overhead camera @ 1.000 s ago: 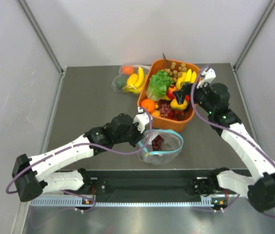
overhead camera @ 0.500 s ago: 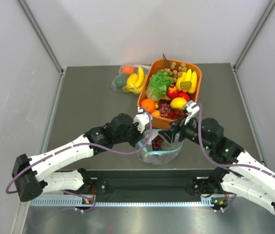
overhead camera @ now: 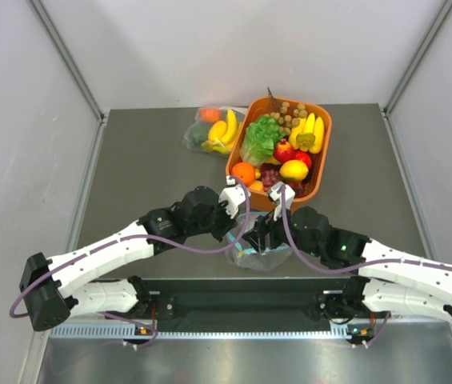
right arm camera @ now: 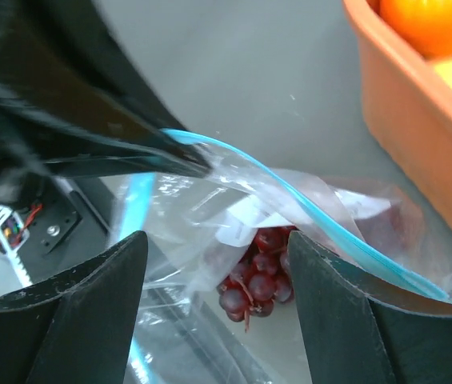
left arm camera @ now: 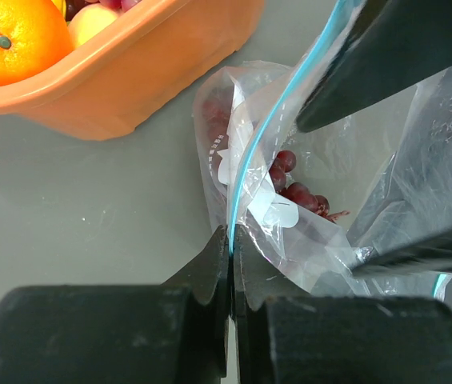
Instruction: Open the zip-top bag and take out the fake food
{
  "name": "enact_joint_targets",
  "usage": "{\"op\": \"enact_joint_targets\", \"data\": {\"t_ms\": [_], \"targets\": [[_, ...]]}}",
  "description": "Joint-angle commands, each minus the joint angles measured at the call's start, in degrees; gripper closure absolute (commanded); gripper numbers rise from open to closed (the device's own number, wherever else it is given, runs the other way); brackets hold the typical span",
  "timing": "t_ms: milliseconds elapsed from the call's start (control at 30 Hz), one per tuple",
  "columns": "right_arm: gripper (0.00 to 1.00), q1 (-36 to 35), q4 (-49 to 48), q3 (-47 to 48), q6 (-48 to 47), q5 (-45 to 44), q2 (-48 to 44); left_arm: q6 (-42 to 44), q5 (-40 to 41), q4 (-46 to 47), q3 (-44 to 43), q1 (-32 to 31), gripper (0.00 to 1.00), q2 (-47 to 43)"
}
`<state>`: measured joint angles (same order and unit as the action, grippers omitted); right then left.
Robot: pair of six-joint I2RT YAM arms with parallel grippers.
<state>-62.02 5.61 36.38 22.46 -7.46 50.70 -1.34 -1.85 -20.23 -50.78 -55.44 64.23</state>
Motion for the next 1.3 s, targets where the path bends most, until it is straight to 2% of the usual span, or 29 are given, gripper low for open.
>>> {"op": "enact_joint_targets", "data": {"t_ms": [0, 267, 800, 900, 1067, 1167, 1267], "targets": [[0.3, -0.65, -2.53, -1.3, 4.87, -4.39, 1.86, 0.82, 0.62, 0.8, -0.72, 0.16, 0.99, -1.56], [0.33, 0.5, 1.5, -6.5, 9.71, -10.89, 0.63, 0.73, 0.09, 0.72, -0.81, 0.16, 0.99, -1.74], [0.33, 0.67, -2.79, -8.61, 8.92, -15.21, 14.87, 0.82, 0.53, 0.98, -0.63, 0.24, 0.99, -2.09], [0.3, 0.85, -3.32, -9.4, 9.45, -15.21, 12.07, 0.82, 0.44, 0.89, -0.63, 0.16, 0.99, -1.91], [0.27, 1.2, 3.61, -9.13, 9.8, -20.04, 1.45, 0.82, 0.44, 0.89, -0.72, 0.16, 0.99, -1.74], [0.26, 2.42, 6.69, -9.75, 9.27, -21.28, -2.08, 0.82, 0.26, 0.89, -0.72, 0.16, 0.99, -1.74], [0.26, 5.32, 7.75, -10.71, 8.39, -20.32, -1.83, 0.82, 0.09, 0.8, -0.72, 0.16, 0.99, -1.82]]}}
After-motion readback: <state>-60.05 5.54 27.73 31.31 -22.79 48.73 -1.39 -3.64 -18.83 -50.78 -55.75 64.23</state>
